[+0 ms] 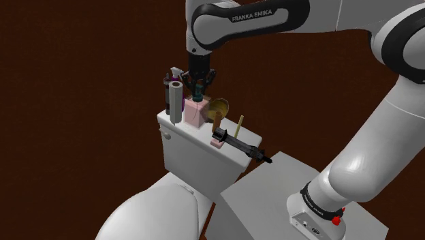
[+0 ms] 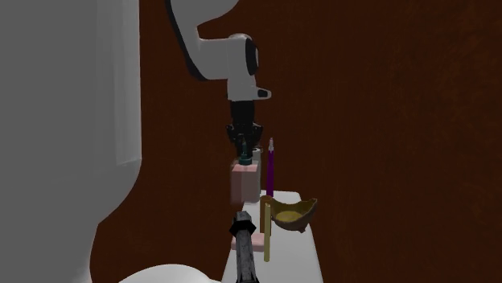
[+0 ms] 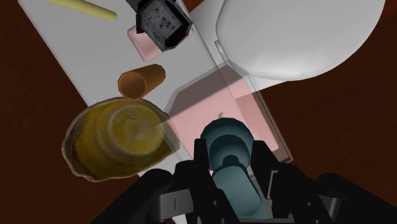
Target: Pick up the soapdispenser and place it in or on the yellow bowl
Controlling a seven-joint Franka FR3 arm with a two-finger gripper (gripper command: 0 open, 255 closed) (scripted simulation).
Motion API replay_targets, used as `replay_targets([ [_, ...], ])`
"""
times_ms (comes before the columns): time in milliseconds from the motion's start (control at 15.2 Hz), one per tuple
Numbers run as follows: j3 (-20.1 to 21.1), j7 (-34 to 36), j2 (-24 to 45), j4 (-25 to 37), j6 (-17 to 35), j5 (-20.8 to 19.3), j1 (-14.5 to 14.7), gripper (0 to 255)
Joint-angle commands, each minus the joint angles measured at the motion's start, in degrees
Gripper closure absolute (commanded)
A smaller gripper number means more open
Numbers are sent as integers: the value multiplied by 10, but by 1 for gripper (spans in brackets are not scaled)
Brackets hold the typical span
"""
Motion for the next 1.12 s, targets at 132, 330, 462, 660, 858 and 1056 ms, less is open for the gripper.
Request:
replay_targets([
  [132, 1, -2, -6, 25, -31, 3, 0, 255],
  [330, 1, -4, -8, 45, -53, 4, 0, 255],
  [462, 1, -5, -9, 60, -68, 5, 1, 255],
  [660, 1, -6, -10, 82, -91, 5, 1, 255],
  [858, 2, -7, -9, 106, -114, 5, 1, 255],
  [1056, 2, -7, -7, 132, -138, 5, 2, 255],
])
